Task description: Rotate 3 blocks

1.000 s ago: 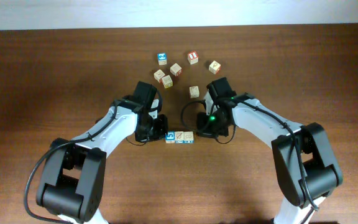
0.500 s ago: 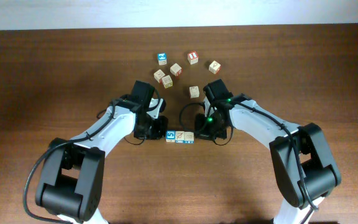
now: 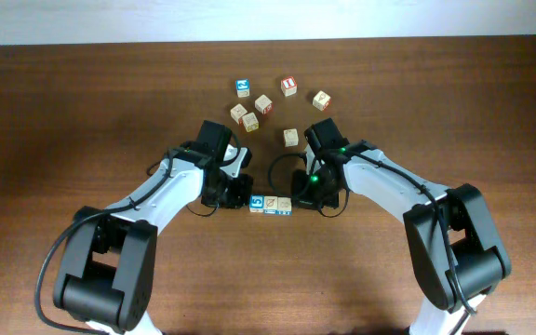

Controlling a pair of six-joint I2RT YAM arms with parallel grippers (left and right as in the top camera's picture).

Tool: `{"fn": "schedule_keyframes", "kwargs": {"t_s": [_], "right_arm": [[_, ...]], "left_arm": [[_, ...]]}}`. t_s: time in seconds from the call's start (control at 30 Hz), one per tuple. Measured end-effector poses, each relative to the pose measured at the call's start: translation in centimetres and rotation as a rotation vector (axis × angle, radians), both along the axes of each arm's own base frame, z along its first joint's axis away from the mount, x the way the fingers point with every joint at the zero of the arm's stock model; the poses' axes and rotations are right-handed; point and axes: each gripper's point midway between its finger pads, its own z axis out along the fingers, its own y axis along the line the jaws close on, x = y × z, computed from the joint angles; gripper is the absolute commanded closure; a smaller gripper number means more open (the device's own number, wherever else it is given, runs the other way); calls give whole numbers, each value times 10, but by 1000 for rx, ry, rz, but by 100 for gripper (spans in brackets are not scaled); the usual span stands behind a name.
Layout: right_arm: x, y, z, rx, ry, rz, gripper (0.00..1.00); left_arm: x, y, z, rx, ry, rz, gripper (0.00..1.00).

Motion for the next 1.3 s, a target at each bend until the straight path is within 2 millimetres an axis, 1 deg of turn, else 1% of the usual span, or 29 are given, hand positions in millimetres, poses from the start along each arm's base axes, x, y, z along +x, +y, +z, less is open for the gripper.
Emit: {"fn": "schedule_keyframes", "kwargs": {"t_s": [0.07,0.13,0.17,0.2,0.23,0.27,0.33,0.47,0.67,0.83,1.03,1.3], "right_arm": [[-1,-2,-1,6,7,6,96],[5,-17,0,34,11,-4,96],[11,-24,0,108,-14,4,96],[10,-30,-2,152,-16,8,95],[10,-29,-2,200,-36,29,95],[3,-26,-3,268,-26,37,95],[-3,-21,0,323,-13,48,95],[-3,-18,-1,316,6,20,95],[-6,-11,1,327,-19,78,96],[-10,-4,-1,311,-9,81,96],[-8,-3,-5,277,3,38,96],[-3,-2,-4,277,-22,40,96]], "left_arm": [[0,0,0,0,0,0,100],[0,0,0,0,0,0,100],[0,0,0,0,0,0,100],[0,0,0,0,0,0,100],[0,0,0,-2,-2,0,100],[0,-1,0,-3,-2,0,100],[0,-1,0,-3,-2,0,100],[0,-1,0,-4,-1,0,100],[0,-1,0,-4,-2,0,100],[0,-1,0,-3,-1,0,100],[0,-1,0,-3,-1,0,100],[0,-1,0,-3,-1,1,100]]}}
